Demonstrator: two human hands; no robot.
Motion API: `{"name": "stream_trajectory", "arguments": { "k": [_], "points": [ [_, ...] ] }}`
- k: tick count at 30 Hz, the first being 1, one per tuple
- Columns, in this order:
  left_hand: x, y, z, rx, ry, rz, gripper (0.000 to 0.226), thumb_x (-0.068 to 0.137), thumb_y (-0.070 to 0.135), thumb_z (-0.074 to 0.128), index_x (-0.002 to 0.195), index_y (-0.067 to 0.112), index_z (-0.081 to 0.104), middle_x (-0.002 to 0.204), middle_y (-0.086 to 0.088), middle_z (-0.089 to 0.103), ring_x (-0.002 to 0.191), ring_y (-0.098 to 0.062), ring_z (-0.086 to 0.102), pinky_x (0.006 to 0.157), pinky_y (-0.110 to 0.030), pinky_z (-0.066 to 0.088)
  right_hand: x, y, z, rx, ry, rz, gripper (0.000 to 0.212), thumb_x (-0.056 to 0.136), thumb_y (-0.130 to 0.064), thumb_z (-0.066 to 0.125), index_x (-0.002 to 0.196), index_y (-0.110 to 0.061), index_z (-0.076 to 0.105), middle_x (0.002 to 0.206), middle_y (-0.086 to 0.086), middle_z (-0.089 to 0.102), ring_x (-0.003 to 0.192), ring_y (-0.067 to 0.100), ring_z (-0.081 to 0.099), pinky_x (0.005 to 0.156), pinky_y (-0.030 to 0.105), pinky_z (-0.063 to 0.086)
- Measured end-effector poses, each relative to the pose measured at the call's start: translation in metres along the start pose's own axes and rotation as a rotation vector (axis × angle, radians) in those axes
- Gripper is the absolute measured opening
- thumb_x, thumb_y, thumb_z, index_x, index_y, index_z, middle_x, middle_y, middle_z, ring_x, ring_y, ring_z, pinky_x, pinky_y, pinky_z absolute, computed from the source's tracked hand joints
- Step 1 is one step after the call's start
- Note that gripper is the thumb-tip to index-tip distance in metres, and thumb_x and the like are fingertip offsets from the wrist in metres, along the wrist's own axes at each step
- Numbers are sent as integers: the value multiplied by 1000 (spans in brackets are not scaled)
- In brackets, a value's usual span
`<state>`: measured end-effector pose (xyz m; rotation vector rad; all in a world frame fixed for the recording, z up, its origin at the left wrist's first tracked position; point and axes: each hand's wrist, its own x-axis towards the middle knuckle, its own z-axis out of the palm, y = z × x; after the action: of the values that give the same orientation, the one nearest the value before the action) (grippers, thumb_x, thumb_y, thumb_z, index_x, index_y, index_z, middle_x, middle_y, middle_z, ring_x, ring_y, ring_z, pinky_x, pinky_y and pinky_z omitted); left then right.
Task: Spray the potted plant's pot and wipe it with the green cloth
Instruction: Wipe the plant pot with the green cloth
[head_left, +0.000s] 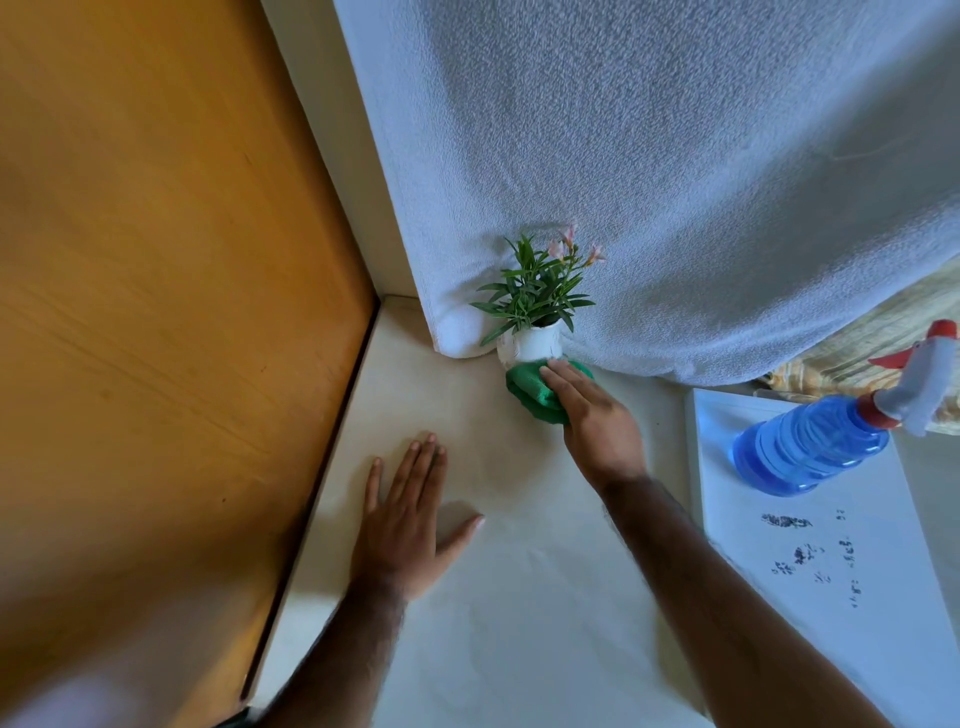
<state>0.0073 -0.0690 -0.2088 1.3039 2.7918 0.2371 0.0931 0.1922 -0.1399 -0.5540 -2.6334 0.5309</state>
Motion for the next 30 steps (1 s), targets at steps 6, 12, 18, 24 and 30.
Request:
{"name": "stream_trajectory", "arguments": {
  "k": [6, 12, 18, 24, 30],
  "points": [
    [1, 0, -2, 20, -38, -6, 99, 92, 84, 27, 165, 18, 14, 175, 0, 14, 161, -16, 14, 127, -61, 20, 21, -11, -3, 78, 142, 126, 71, 72, 19, 65, 135, -13, 65, 142, 7, 62, 123, 27, 64, 88, 36, 56],
    [2, -1, 0, 20, 9, 0, 98, 92, 83, 28, 164, 18, 19, 174, -1, 19, 160, -17, 18, 126, -61, 23, 8, -7, 6, 41, -11, 146, 71, 72, 16, 66, 135, -16, 66, 143, 5, 61, 123, 25, 64, 87, 37, 57],
    [1, -2, 4, -4, 60, 9, 95, 92, 80, 35, 163, 17, 26, 173, -1, 23, 159, -16, 21, 126, -60, 22, -3, -6, -3, 30, -49, 143, 63, 78, 13, 63, 135, -14, 66, 142, 6, 62, 122, 28, 65, 88, 41, 58],
    [0, -3, 0, -1, 27, -5, 96, 91, 79, 37, 163, 18, 24, 173, 0, 22, 159, -15, 20, 128, -59, 18, -36, -5, -45, 25, 71, 69, 70, 73, 17, 68, 135, -13, 65, 141, 6, 63, 125, 26, 62, 92, 36, 55],
    [-3, 1, -8, -11, 29, -23, 95, 90, 78, 39, 162, 17, 28, 172, -1, 25, 158, -15, 25, 127, -59, 21, -120, 35, -99, -84, 68, 67, 77, 68, 19, 71, 137, -15, 64, 145, 2, 60, 130, 22, 59, 94, 30, 50]
  ]
}}
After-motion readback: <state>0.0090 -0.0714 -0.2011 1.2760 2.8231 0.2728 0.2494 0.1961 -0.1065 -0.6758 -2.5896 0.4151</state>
